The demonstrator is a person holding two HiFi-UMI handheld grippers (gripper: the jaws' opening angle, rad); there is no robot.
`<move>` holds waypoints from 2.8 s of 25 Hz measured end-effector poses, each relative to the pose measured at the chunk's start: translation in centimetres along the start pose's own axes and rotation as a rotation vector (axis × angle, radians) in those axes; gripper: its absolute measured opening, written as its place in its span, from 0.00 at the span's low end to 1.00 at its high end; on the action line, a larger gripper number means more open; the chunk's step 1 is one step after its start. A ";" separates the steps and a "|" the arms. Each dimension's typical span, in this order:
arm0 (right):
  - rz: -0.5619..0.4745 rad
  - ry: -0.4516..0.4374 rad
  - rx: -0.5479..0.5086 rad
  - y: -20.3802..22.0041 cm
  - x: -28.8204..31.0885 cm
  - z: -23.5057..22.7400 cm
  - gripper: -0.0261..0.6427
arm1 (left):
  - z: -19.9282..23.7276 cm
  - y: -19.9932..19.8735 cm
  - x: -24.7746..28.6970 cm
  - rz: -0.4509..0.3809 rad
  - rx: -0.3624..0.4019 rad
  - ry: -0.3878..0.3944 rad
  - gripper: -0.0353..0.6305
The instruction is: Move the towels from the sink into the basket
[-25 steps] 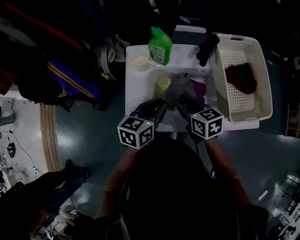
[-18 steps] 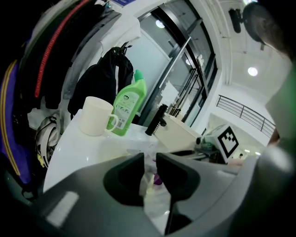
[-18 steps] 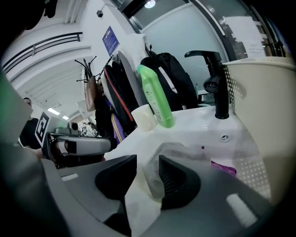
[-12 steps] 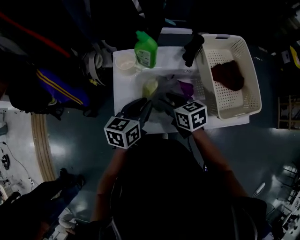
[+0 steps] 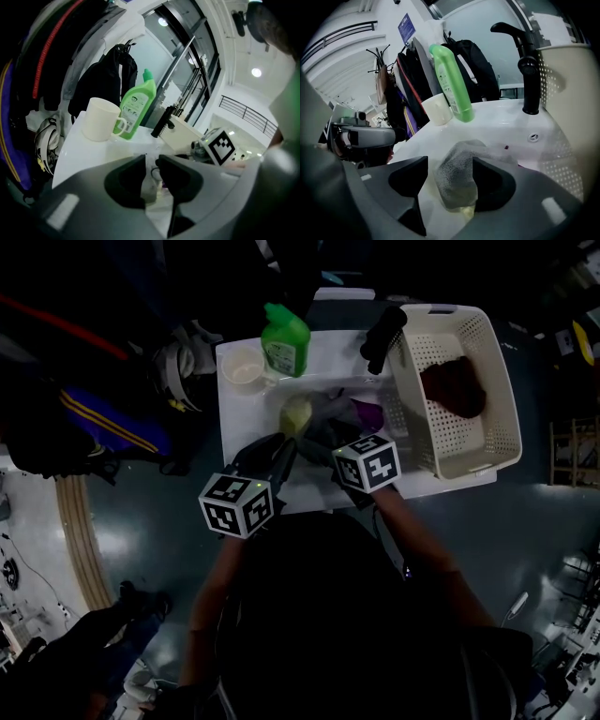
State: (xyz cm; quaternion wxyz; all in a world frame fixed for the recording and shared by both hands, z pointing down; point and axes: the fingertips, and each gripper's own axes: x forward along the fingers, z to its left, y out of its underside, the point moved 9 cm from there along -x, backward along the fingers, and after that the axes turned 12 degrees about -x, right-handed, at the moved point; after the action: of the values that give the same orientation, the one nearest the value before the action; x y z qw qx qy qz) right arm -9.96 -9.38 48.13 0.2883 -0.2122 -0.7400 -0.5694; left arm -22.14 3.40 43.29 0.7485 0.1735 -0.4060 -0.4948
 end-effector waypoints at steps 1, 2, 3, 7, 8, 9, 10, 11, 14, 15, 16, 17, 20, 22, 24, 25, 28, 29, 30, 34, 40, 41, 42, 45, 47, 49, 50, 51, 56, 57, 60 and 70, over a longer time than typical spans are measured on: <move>0.006 0.007 0.003 0.0 0.3 -0.1 0.49 | 0.2 -0.1 0.1 0.003 -0.001 0.002 0.17; 0.013 0.013 0.006 0.0 0.5 -0.2 0.49 | 0.3 -0.2 0.1 0.005 -0.002 0.004 0.17; 0.019 0.017 0.009 -0.1 0.7 -0.2 0.49 | 0.4 -0.3 0.2 0.007 -0.003 0.006 0.17; 0.054 0.017 0.019 0.0 1.6 -0.4 0.48 | 1.0 -0.7 0.6 0.014 -0.002 0.013 0.17; 0.063 0.020 0.018 0.0 1.8 -0.4 0.46 | 1.1 -0.8 0.7 0.017 -0.003 0.015 0.17; 0.071 0.027 0.015 0.0 2.0 -0.4 0.43 | 1.2 -0.9 0.8 0.020 -0.003 0.017 0.17; 0.078 0.037 0.012 0.0 2.1 -0.5 0.38 | 1.3 -1.0 0.9 0.023 -0.004 0.020 0.17; 0.083 0.047 0.011 0.0 2.2 -0.5 0.34 | 1.4 -1.1 0.9 0.026 -0.005 0.023 0.17; 0.096 0.075 0.012 0.1 2.6 -0.8 0.21 | 1.8 -1.3 1.2 0.036 -0.005 0.031 0.17; 0.100 0.085 0.012 0.1 2.7 -0.9 0.17 | 1.9 -1.3 1.2 0.039 -0.005 0.033 0.17; 0.105 0.093 0.012 0.2 2.7 -0.9 0.12 | 2.0 -1.4 1.3 0.042 -0.005 0.036 0.17; 0.108 0.100 0.014 0.3 2.7 -1.0 0.09 | 2.1 -1.4 1.3 0.045 -0.005 0.039 0.17; 0.094 0.108 0.030 0.3 2.7 -0.9 0.07 | 2.4 -1.6 1.4 0.053 -0.005 0.051 0.17; 0.080 0.116 0.042 0.2 2.4 -1.0 0.07 | 2.6 -1.7 1.5 0.060 -0.006 0.066 0.17; 0.064 0.127 0.045 0.0 2.0 -0.9 0.07 | 2.7 -1.7 1.7 0.066 -0.002 0.079 0.17; 0.053 0.132 0.044 -0.1 1.8 -0.8 0.07 | 2.8 -1.7 1.7 0.068 0.002 0.080 0.17; 0.028 0.128 0.036 -0.3 0.9 -0.4 0.07 | 2.6 -1.6 1.6 0.065 0.002 0.076 0.17; 0.022 0.122 0.033 -0.3 0.6 -0.3 0.07 | 2.4 -1.5 1.6 0.063 0.000 0.075 0.17; 0.015 0.116 0.031 -0.3 0.3 -0.3 0.07 | 2.2 -1.4 1.6 0.061 0.002 0.074 0.17; -0.018 0.090 0.007 -0.9 -1.1 -0.2 0.07 | 1.1 -1.5 1.8 0.038 0.013 0.057 0.17; -0.067 0.039 -0.031 -1.0 -3.7 -0.2 0.07 | -1.1 -0.4 2.1 0.009 0.013 0.031 0.17; -0.074 0.034 -0.038 -1.0 -4.1 -0.1 0.07 | -1.4 -0.3 2.1 0.005 0.014 0.028 0.17; -0.080 0.030 -0.044 -1.0 -4.5 -0.1 0.07 | -1.7 -0.1 2.1 0.002 0.015 0.025 0.17; -0.097 0.018 -0.058 -1.1 -5.5 0.1 0.07 | -2.3 0.1 2.1 -0.010 0.019 0.016 0.17; -0.106 0.014 -0.070 -1.1 -6.2 0.1 0.07 | -2.6 0.1 2.1 -0.019 0.021 0.011 0.17; -0.118 0.008 -0.081 -1.3 -7.0 0.1 0.07 | -3.0 0.0 2.2 -0.029 0.024 0.007 0.17; -0.126 0.004 -0.085 -1.3 -7.3 0.0 0.07 | -3.3 0.0 2.2 -0.032 0.027 0.005 0.17; -0.133 0.000 -0.089 -1.4 -7.7 0.0 0.07 | -3.5 0.0 2.3 -0.035 0.030 0.004 0.17; -0.159 -0.008 -0.101 -1.3 -8.9 -0.1 0.07 | -4.2 0.3 2.6 -0.042 0.039 -0.003 0.18; -0.164 -0.012 -0.102 -1.3 -9.1 -0.1 0.07 | -4.2 0.3 2.7 -0.044 0.039 -0.005 0.19; -0.176 -0.019 -0.114 -1.3 -9.6 -0.1 0.07 | -4.4 0.3 2.7 -0.055 0.034 -0.010 0.21; -0.238 -0.036 -0.145 -1.4 -12.1 -0.7 0.07 | -5.8 0.0 3.3 -0.062 0.006 0.043 0.27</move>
State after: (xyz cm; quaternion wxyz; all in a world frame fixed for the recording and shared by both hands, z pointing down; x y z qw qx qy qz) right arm -1.71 -10.25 39.13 0.1893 -0.1532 -0.7219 -0.6477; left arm -16.96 -0.28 41.17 0.7407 0.1989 -0.3857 -0.5129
